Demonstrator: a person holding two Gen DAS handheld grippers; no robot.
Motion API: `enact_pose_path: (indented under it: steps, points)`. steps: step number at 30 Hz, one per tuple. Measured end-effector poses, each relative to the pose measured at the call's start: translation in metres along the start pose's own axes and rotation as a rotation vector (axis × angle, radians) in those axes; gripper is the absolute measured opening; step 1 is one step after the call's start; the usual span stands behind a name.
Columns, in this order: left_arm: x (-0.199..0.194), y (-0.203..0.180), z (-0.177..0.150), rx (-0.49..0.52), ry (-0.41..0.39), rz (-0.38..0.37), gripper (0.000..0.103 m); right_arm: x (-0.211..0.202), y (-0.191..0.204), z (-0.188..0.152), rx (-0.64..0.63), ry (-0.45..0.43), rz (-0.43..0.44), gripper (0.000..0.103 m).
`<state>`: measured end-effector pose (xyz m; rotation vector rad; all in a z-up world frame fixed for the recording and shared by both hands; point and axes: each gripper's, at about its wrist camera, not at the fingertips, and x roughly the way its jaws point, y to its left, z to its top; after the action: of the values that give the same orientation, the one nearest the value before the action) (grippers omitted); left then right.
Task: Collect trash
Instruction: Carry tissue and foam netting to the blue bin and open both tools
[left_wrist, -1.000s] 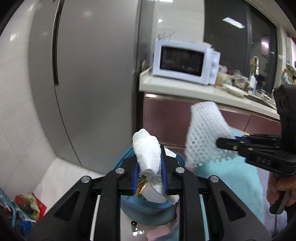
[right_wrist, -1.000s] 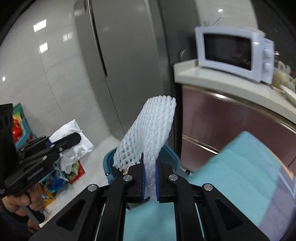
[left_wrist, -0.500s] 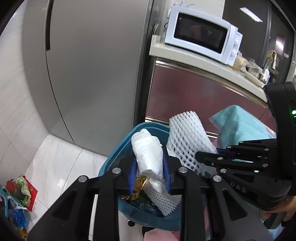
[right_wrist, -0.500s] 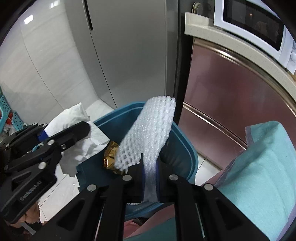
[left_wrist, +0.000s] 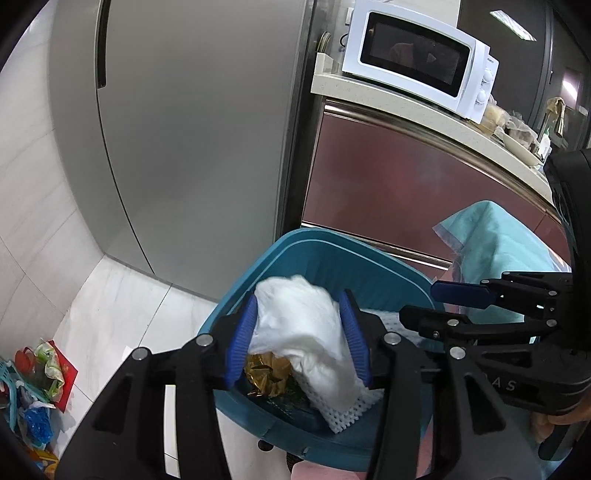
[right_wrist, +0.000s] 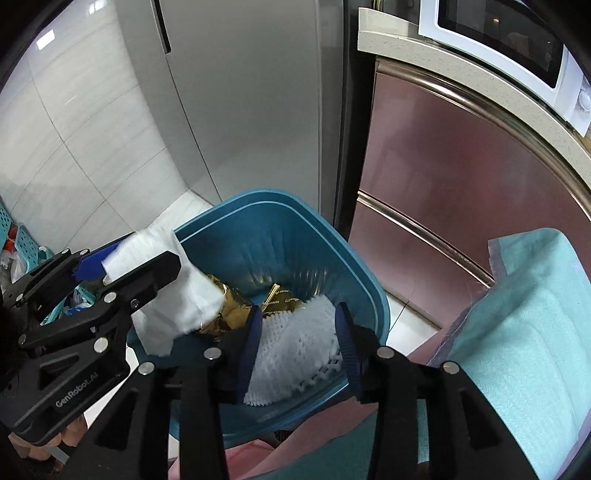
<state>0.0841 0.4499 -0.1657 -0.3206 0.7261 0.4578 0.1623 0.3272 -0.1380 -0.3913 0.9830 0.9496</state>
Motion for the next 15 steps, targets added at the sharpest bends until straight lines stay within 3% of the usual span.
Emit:
enact_pose_path:
  steps: [3,15]
  points:
    - [-0.003,0.003,0.0,-0.005,-0.011,0.009,0.054,-0.003,-0.001,-0.001,0.005,-0.012,0.001,0.047]
    - [-0.016,0.008,0.002,-0.017,-0.04,0.032,0.078,-0.012,-0.007,0.001,0.036,-0.055,0.001,0.058]
